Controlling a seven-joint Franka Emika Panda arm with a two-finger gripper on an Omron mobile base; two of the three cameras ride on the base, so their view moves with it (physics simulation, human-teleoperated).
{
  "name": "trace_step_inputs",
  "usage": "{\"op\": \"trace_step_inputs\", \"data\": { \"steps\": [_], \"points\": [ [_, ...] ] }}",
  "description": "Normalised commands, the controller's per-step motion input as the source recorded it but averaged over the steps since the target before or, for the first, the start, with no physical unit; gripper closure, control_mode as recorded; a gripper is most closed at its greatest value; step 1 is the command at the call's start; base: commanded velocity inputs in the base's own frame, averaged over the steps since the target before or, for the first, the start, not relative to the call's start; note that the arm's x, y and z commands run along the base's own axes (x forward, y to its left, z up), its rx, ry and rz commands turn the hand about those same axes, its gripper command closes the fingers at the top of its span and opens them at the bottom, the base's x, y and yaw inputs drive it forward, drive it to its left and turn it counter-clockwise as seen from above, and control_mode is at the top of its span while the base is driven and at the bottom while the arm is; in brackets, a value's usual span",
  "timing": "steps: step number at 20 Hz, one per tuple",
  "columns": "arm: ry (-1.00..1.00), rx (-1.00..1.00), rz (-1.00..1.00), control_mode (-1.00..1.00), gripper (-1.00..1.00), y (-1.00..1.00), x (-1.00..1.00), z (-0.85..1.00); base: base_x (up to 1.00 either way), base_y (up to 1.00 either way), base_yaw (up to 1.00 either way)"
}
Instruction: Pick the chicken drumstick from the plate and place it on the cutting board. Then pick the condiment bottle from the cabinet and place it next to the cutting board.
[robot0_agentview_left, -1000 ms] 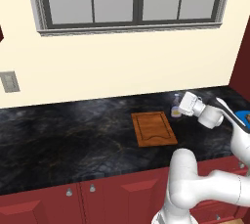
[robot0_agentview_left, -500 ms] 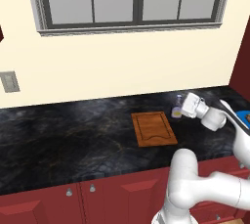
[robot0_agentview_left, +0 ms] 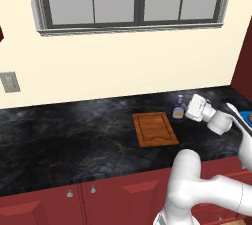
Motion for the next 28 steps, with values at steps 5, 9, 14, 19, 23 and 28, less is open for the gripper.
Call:
{"op": "trace_step_inputs", "data": {
  "steps": [5, 9, 14, 19, 23, 28],
  "points": [
    [0.0, -0.04, 0.0, -1.0, -1.0, 0.0, -0.15, 0.16, 0.0, 0.0, 0.0],
    [0.0, -0.11, 0.0, -1.0, -1.0, -0.01, -0.27, 0.17, 0.0, 0.0, 0.0],
    [0.0, -0.16, -0.01, -1.0, -1.0, -0.05, -0.32, 0.16, 0.0, 0.0, 0.0],
    [0.0, -0.18, -0.03, -1.0, -1.0, -0.03, -0.33, 0.2, 0.0, 0.0, 0.0],
    [-0.01, -0.19, -0.03, -1.0, -1.0, 0.0, -0.25, 0.31, 0.0, 0.0, 0.0],
    [-0.02, -0.21, -0.04, -1.0, -1.0, 0.0, -0.31, 0.24, 0.0, 0.0, 0.0]
  ]
}}
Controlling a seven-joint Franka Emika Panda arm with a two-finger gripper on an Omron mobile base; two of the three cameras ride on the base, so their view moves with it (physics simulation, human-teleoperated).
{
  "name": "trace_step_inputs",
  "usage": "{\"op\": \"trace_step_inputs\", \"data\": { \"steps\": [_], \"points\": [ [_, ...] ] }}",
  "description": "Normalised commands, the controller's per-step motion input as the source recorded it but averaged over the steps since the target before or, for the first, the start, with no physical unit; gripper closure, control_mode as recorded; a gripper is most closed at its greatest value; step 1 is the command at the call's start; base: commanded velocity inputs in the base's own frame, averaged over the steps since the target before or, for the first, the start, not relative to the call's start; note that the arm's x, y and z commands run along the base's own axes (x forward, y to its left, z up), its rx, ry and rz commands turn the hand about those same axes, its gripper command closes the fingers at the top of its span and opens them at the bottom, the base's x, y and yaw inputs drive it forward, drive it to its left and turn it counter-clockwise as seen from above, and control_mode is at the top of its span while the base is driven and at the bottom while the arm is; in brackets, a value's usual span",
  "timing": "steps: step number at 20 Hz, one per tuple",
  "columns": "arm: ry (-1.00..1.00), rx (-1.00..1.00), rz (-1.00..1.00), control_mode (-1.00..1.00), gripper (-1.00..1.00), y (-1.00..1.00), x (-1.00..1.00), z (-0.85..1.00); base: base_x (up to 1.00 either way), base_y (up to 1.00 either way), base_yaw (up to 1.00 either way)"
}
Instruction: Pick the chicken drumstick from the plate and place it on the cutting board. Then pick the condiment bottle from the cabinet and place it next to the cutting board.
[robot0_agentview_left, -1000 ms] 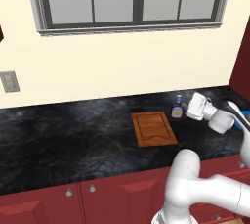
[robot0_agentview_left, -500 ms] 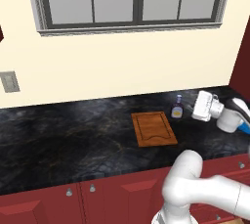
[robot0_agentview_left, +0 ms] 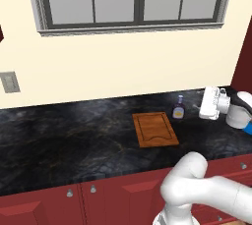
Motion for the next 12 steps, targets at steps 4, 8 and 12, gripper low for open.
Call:
{"op": "trace_step_inputs", "data": {
  "steps": [4, 8, 12],
  "points": [
    [-0.02, -0.22, -0.05, -1.0, -1.0, 0.0, -0.29, 0.13, 0.0, 0.0, 0.0],
    [-0.01, -0.22, -0.06, -1.0, -1.0, 0.0, -0.29, 0.12, 0.0, 0.0, 0.0],
    [-0.01, -0.22, -0.06, -1.0, -1.0, 0.0, -0.29, 0.16, 0.0, 0.0, 0.0]
  ]
}}
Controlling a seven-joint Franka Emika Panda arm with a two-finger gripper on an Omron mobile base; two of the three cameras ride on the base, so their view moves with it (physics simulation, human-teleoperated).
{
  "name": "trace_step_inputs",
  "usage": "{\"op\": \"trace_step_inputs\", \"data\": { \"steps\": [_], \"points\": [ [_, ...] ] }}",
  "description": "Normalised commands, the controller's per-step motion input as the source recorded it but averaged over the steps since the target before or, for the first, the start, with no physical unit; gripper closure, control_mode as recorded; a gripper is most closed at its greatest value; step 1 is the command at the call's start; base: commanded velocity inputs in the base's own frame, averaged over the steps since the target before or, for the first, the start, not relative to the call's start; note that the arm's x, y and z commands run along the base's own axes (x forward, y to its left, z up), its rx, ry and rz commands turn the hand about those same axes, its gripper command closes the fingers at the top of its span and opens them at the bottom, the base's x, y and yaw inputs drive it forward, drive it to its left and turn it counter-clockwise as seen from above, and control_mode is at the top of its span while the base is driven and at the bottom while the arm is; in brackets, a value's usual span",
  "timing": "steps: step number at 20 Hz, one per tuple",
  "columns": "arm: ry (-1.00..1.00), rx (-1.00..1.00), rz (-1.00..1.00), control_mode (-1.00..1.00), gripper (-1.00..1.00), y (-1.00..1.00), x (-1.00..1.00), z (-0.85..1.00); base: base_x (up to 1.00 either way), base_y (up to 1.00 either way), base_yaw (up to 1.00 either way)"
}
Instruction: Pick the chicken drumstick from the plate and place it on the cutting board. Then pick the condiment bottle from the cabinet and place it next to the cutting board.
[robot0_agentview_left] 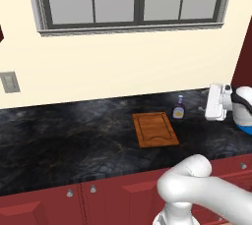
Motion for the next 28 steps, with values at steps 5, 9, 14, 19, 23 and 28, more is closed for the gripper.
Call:
{"op": "trace_step_inputs", "data": {
  "steps": [5, 9, 14, 19, 23, 28],
  "points": [
    [0.0, -0.22, -0.06, -1.0, -1.0, -0.01, -0.3, 0.18, 0.0, 0.0, 0.0],
    [-0.01, -0.21, -0.06, -1.0, -1.0, -0.05, -0.34, 0.18, 0.0, 0.0, 0.0],
    [-0.01, -0.21, -0.06, -1.0, -1.0, -0.07, -0.35, 0.19, 0.0, 0.0, 0.0],
    [0.0, -0.21, -0.06, -1.0, -1.0, -0.14, -0.38, 0.18, 0.0, 0.0, 0.0],
    [0.01, -0.17, -0.07, -1.0, -1.0, -0.19, -0.32, 0.17, 0.0, 0.0, 0.0],
    [0.15, -0.06, -0.07, -1.0, -1.0, -0.24, -0.14, 0.11, 0.0, 0.0, 0.0]
  ]
}}
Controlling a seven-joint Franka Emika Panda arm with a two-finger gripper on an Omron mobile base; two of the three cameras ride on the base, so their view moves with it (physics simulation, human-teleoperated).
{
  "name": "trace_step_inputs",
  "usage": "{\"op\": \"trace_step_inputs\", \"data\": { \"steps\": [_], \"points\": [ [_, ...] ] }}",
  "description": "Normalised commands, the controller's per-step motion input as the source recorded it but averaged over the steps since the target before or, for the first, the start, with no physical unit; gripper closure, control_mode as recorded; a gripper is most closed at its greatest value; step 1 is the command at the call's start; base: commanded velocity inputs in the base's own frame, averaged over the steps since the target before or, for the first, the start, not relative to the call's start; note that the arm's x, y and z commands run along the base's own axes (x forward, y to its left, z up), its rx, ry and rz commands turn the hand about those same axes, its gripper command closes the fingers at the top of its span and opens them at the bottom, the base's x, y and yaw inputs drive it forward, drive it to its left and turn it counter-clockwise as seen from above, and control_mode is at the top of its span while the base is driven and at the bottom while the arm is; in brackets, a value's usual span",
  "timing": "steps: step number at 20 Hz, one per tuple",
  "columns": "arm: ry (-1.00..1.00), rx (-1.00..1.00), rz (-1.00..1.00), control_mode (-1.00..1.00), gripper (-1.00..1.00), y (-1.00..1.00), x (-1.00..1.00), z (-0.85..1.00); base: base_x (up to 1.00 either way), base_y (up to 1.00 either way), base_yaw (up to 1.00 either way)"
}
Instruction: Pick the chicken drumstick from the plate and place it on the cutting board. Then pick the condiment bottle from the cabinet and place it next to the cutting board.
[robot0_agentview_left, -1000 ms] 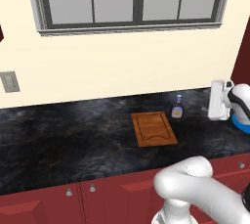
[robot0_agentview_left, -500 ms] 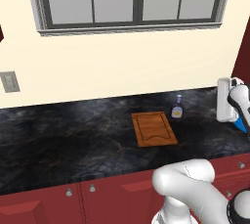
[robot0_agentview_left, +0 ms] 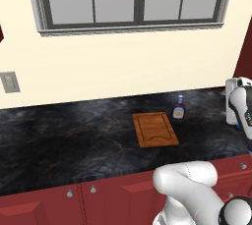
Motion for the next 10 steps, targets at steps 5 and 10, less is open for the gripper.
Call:
{"op": "trace_step_inputs", "data": {
  "steps": [5, 10],
  "points": [
    [0.22, 0.0, -0.08, -1.0, -1.0, -0.32, -0.1, 0.01, 0.0, 0.0, 0.0],
    [0.19, 0.0, -0.07, -1.0, -1.0, -0.41, -0.06, 0.0, 0.0, 0.0, 0.0]
  ]
}}
